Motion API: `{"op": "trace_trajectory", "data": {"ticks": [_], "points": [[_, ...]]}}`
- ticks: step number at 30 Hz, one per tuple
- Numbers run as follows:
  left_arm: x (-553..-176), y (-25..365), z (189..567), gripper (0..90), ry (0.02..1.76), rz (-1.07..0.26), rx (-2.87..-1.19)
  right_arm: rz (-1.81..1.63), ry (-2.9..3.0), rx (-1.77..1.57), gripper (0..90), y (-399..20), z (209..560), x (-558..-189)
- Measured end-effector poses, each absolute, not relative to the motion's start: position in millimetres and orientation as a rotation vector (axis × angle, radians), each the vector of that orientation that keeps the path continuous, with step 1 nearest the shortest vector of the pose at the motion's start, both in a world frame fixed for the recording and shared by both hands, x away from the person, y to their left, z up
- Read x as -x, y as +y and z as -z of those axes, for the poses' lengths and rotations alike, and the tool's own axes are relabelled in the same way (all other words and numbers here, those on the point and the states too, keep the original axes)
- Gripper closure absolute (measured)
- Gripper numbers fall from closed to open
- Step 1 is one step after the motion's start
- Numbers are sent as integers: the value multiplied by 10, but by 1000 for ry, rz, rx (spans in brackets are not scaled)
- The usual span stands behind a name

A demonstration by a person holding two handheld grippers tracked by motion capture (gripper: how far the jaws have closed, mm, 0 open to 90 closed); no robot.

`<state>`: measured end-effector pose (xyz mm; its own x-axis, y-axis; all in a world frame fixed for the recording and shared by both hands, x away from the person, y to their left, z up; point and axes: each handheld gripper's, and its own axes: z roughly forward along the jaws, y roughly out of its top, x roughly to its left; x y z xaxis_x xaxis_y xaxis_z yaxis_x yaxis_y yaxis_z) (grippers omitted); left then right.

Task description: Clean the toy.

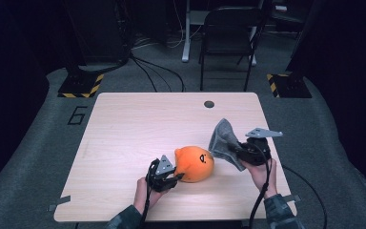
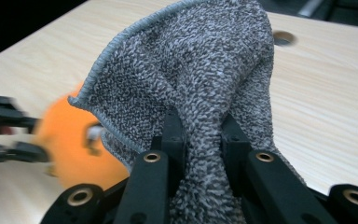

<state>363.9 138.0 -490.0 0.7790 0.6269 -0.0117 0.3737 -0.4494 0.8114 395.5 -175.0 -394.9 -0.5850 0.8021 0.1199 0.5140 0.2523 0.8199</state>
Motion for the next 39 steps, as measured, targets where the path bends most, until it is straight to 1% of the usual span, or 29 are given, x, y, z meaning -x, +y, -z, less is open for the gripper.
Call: {"op": "trace_trajectory", "data": {"ticks": [8,11,12,15,20,24,31,39], "points": [[-3643,1363,4884,701,752,-373,-2081,-1247,2315,-1069,767,-1139,3935,-3879],[-3630,1348,4882,712,747,-378,-2079,-1232,2359,-1029,766,-922,3995,-3867],[-3629,1346,4882,720,742,-387,-2081,-1202,2387,-1009,766,-797,4063,-3866],[-3631,1349,4888,730,738,-387,-2080,-1155,2398,-980,766,-679,4143,-3862],[-3626,1340,4888,741,731,-389,-2072,-1053,2369,-932,767,-661,4165,-3821],[-3611,1333,4888,744,722,-390,-2071,-1019,2347,-937,767,-799,4180,-3840],[-3607,1316,4883,743,704,-394,-2074,-959,2310,-1082,769,-1139,4321,-3941],[-3608,1311,4880,742,692,-400,-2076,-847,2310,-1201,769,-1322,4530,-4087]]}}
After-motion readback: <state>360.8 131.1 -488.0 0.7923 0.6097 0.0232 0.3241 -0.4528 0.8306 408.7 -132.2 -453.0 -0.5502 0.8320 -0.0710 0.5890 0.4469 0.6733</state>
